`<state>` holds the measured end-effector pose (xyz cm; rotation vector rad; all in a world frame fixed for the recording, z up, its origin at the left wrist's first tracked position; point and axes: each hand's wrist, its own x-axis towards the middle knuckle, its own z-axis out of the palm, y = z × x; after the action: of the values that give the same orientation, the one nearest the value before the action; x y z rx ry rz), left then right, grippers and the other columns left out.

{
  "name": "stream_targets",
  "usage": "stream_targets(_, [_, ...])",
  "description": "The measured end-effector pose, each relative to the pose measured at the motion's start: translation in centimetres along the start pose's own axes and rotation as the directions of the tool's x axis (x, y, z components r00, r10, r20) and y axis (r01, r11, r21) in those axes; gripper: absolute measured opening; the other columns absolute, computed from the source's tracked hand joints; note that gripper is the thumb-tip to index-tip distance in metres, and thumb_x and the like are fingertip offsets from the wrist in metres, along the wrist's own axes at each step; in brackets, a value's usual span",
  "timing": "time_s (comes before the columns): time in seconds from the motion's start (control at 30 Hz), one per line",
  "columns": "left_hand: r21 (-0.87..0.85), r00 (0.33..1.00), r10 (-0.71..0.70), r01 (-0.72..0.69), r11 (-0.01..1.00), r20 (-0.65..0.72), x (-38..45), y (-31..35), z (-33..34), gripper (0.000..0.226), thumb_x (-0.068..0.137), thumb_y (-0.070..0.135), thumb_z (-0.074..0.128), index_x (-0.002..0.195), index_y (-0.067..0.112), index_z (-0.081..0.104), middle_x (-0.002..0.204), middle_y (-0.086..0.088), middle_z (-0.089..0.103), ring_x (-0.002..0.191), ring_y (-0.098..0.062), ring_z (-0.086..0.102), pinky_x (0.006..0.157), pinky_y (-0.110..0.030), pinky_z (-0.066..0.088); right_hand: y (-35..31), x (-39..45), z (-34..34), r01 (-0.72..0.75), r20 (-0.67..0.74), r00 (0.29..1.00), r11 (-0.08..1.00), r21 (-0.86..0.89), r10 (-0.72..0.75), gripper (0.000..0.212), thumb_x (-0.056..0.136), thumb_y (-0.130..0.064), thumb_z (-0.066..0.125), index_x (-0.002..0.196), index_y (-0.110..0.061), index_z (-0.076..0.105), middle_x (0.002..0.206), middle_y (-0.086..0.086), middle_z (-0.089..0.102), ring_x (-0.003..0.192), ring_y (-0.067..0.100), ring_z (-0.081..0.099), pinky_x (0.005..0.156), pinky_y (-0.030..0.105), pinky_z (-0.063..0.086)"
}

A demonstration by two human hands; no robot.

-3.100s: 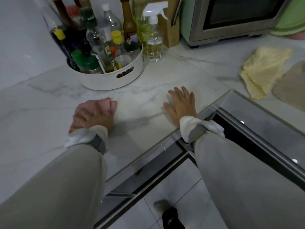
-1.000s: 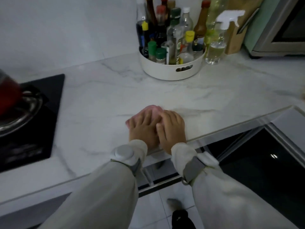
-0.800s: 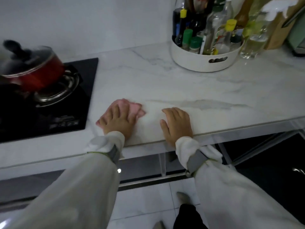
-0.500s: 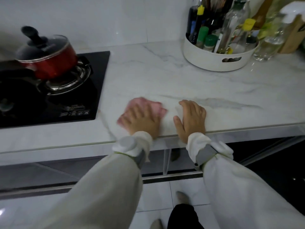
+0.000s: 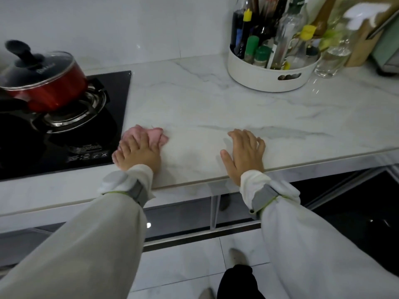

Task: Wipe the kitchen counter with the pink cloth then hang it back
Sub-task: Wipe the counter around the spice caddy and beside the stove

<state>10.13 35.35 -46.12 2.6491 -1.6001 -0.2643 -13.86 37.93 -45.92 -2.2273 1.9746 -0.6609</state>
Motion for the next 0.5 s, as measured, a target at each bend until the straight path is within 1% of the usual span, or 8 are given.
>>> stream_targets(0.07, [0.016, 1.0, -0.01, 0.01, 1.0, 0.023, -1.3, 2.3, -0.4, 0.058, 0.097, 0.051, 0.016, 0.151, 0.031, 0.011, 0.161, -0.011, 0.005, 0.147, -0.036, 0.002, 0.118, -0.054, 0.003, -0.1, 0.2, 0.0, -0.012, 0.047, 0.999, 1.0, -0.019, 0.013, 0.074, 0.078, -0.054, 0.014, 0.131, -0.013, 0.045, 0.144, 0.01, 0.042, 0.137, 0.031, 0.029, 0.11, 0.054, 0.012])
stream_targets(0.13, [0.025, 0.985, 0.156, -0.158, 0.987, 0.075, -2.4, 5.1, -0.2, 0.059, 0.096, 0.053, 0.017, 0.151, 0.034, 0.007, 0.161, -0.012, -0.002, 0.147, -0.037, -0.002, 0.117, -0.056, 0.0, -0.3, 0.6, -0.2, -0.047, 0.086, 0.995, 0.998, -0.041, 0.05, 0.077, 0.075, -0.056, 0.009, 0.132, -0.018, 0.043, 0.148, 0.006, 0.037, 0.139, 0.028, 0.026, 0.111, 0.054, 0.011])
stream_targets(0.2, [0.035, 0.91, 0.392, -0.399, 0.916, 0.134, -3.1, 8.2, 0.1, 0.06, 0.096, 0.054, 0.019, 0.151, 0.036, 0.002, 0.161, -0.01, -0.008, 0.148, -0.036, -0.007, 0.116, -0.056, -0.002, -0.8, 1.7, -0.3, -0.082, 0.045, 0.995, 0.995, -0.052, 0.084, 0.07, 0.077, -0.051, 0.012, 0.124, -0.018, 0.051, 0.14, 0.007, 0.046, 0.131, 0.03, 0.035, 0.108, 0.051, 0.021])
stream_targets(0.23, [0.054, 0.862, 0.481, -0.494, 0.868, 0.162, -3.4, 9.7, 0.3, 0.063, 0.096, 0.054, 0.023, 0.151, 0.034, 0.0, 0.161, -0.01, -0.01, 0.148, -0.035, -0.009, 0.116, -0.056, -0.003, -1.3, 2.5, -0.5, -0.089, 0.007, 0.996, 0.995, -0.046, 0.089, 0.063, 0.079, -0.047, 0.016, 0.117, -0.015, 0.056, 0.13, 0.01, 0.054, 0.122, 0.032, 0.044, 0.102, 0.048, 0.028])
stream_targets(0.3, [0.089, 0.774, 0.599, -0.624, 0.776, 0.205, -3.6, 12.5, 0.3, 0.072, 0.095, 0.048, 0.035, 0.152, 0.024, -0.002, 0.161, -0.008, -0.009, 0.148, -0.03, -0.01, 0.118, -0.051, -0.003, -2.2, 4.5, -0.7, -0.09, -0.031, 0.995, 0.996, 0.008, 0.09, 0.05, 0.085, -0.036, 0.024, 0.102, -0.008, 0.062, 0.11, 0.015, 0.064, 0.104, 0.035, 0.054, 0.088, 0.042, 0.038])
stream_targets(0.33, [0.096, 0.749, 0.627, -0.655, 0.75, 0.214, -3.5, 13.7, 0.3, 0.074, 0.095, 0.044, 0.038, 0.153, 0.019, 0.0, 0.161, -0.006, -0.006, 0.149, -0.027, -0.008, 0.12, -0.047, -0.003, -2.3, 5.5, -0.7, -0.104, -0.005, 0.995, 0.994, 0.039, 0.104, 0.043, 0.089, -0.031, 0.029, 0.099, -0.006, 0.063, 0.108, 0.016, 0.064, 0.102, 0.035, 0.055, 0.085, 0.041, 0.04])
stream_targets(0.4, [0.031, 0.741, 0.643, -0.66, 0.751, 0.196, -2.0, 15.4, 0.1, 0.073, 0.094, 0.04, 0.042, 0.152, 0.015, 0.006, 0.161, -0.004, 0.005, 0.149, -0.023, 0.001, 0.121, -0.041, 0.0, -2.1, 7.6, -0.4, -0.179, 0.068, 0.983, 0.98, 0.082, 0.173, 0.034, 0.095, -0.026, 0.035, 0.101, -0.006, 0.061, 0.116, 0.014, 0.062, 0.108, 0.032, 0.051, 0.089, 0.038, 0.04])
stream_targets(0.5, [-0.095, 0.744, 0.64, -0.635, 0.767, 0.192, 1.8, 17.1, -0.5, 0.076, 0.091, 0.04, 0.049, 0.152, 0.019, 0.009, 0.16, -0.001, 0.007, 0.149, -0.022, 0.004, 0.122, -0.042, 0.003, -1.4, 10.9, 0.3, -0.279, 0.1, 0.959, 0.95, 0.142, 0.267, 0.034, 0.098, -0.025, 0.034, 0.115, -0.007, 0.057, 0.128, 0.013, 0.057, 0.116, 0.032, 0.049, 0.097, 0.037, 0.038])
